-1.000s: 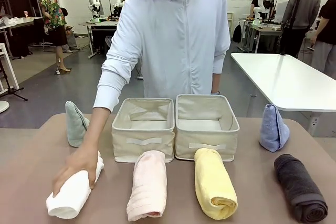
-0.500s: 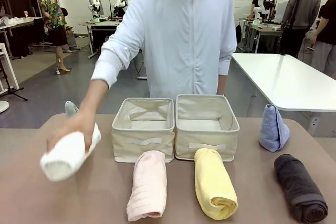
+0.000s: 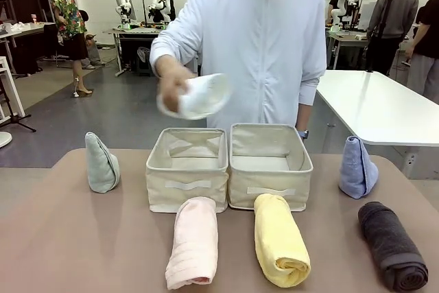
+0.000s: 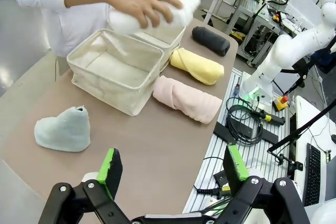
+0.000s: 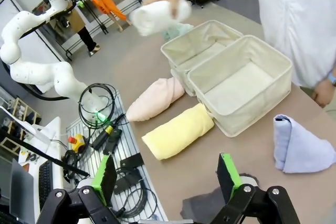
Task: Sort the towels based on their folding style.
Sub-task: Pick up one triangle-folded towel and place it in the left Fabric basket.
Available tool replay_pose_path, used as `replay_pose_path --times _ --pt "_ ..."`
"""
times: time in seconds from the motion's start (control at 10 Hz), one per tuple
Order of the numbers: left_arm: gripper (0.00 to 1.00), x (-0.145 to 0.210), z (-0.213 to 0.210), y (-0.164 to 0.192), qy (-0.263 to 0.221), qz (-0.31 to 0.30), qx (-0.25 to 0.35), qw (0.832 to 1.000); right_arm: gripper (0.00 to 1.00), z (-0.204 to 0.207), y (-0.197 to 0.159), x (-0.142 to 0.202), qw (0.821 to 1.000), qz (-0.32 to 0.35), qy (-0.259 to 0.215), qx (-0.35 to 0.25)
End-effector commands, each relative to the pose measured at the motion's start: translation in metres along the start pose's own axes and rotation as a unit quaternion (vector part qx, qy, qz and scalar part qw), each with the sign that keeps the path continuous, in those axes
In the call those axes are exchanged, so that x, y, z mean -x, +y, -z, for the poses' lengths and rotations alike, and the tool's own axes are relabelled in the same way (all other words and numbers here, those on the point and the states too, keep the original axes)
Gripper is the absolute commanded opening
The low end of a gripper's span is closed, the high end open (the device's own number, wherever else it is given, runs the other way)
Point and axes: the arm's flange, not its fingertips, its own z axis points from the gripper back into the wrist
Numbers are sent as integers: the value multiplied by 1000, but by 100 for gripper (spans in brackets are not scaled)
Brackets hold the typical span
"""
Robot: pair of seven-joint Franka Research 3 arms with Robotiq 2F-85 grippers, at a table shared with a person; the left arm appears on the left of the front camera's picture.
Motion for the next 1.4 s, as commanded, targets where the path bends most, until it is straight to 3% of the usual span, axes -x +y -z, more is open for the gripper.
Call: replay_pose_path --times 0.0,0.1,0.2,0.3,0.4,0.5,0.6,0.7,0.9,1.2,1.3 --pt "100 -2 -2 1 -8 12 5 1000 100 -1 -1 -3 1000 -7 -11 -8" --pt "100 0 0 0 0 0 0 1000 100 -1 -1 -3 1000 -7 -11 -8" --pt "100 -25 21 2 21 12 -62 998 100 -1 -1 -3 1000 -7 -11 -8" --pt "100 -52 44 -2 18 -29 -98 995 100 -1 -1 -3 1000 -7 -11 -8" --pt "100 -77 69 -5 66 -58 -123 989 100 -1 -1 -3 1000 -7 -11 -8" --pt "100 -96 98 -2 170 -108 -160 966 100 -1 -1 -3 1000 -7 -11 -8" --pt "100 -114 137 3 275 -173 -159 932 100 -1 -1 -3 1000 -7 -11 -8" --pt "100 -128 171 9 336 -210 -179 901 100 -1 -1 -3 1000 -7 -11 -8" --pt "100 -149 220 24 385 -265 -225 855 100 -1 -1 -3 1000 -7 -11 -8" --pt "100 -139 268 63 398 -334 -335 786 100 -1 -1 -3 1000 -7 -11 -8" --pt "100 -129 277 78 401 -342 -326 785 100 -1 -1 -3 1000 -7 -11 -8"
